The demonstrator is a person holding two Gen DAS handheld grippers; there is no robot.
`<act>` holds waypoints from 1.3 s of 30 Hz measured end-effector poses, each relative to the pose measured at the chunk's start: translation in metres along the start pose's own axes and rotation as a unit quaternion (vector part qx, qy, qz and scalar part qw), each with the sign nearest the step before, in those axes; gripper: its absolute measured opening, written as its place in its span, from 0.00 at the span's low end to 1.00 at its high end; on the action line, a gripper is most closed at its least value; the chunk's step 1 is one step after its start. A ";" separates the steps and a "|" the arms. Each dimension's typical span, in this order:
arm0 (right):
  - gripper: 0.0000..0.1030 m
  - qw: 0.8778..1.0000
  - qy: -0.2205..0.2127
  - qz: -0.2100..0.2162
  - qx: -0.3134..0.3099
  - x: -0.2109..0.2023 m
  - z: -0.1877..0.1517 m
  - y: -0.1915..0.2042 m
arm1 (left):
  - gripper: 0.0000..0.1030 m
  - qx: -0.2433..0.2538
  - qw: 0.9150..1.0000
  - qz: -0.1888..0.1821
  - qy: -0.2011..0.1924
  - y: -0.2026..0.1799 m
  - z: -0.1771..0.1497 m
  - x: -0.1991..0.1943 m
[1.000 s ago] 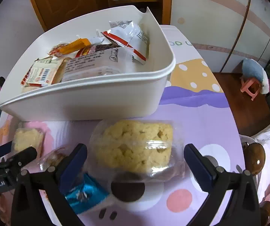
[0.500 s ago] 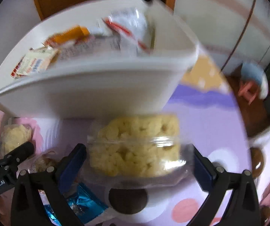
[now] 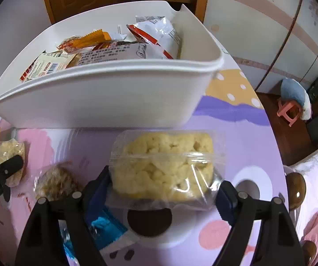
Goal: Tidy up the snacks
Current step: 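Grasp a clear yellow puff bag with each tool, then lift both puff bags toward the white bin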
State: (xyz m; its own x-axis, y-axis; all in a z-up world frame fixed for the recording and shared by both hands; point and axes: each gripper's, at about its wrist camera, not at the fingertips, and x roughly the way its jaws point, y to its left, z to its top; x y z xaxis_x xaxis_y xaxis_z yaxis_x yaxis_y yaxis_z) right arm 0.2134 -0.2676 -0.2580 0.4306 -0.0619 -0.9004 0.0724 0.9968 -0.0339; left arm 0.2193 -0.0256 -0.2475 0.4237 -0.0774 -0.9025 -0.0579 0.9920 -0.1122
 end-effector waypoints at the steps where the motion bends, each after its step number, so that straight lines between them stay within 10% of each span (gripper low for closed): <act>1: 0.80 1.000 -0.001 0.002 0.003 -0.003 -0.003 -0.001 | 0.61 -0.001 1.000 0.000 -0.004 0.002 -0.002 -0.006; 23: 0.80 0.988 -0.138 0.065 -0.012 -0.172 -0.035 0.004 | 0.60 0.034 0.989 -0.033 -0.137 0.003 -0.040 -0.174; 39: 0.81 0.950 -0.299 0.058 -0.072 -0.301 0.057 0.012 | 0.60 0.113 0.963 0.007 -0.243 -0.033 0.061 -0.278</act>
State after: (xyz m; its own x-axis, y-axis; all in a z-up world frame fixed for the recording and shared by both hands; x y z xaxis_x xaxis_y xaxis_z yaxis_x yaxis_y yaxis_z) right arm 0.1359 -0.2395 0.0375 0.8653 0.0742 -0.4957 -0.1116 0.9927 -0.0463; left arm 0.1586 -0.0307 0.0323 0.8009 -0.0617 -0.5956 0.1074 0.9934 0.0414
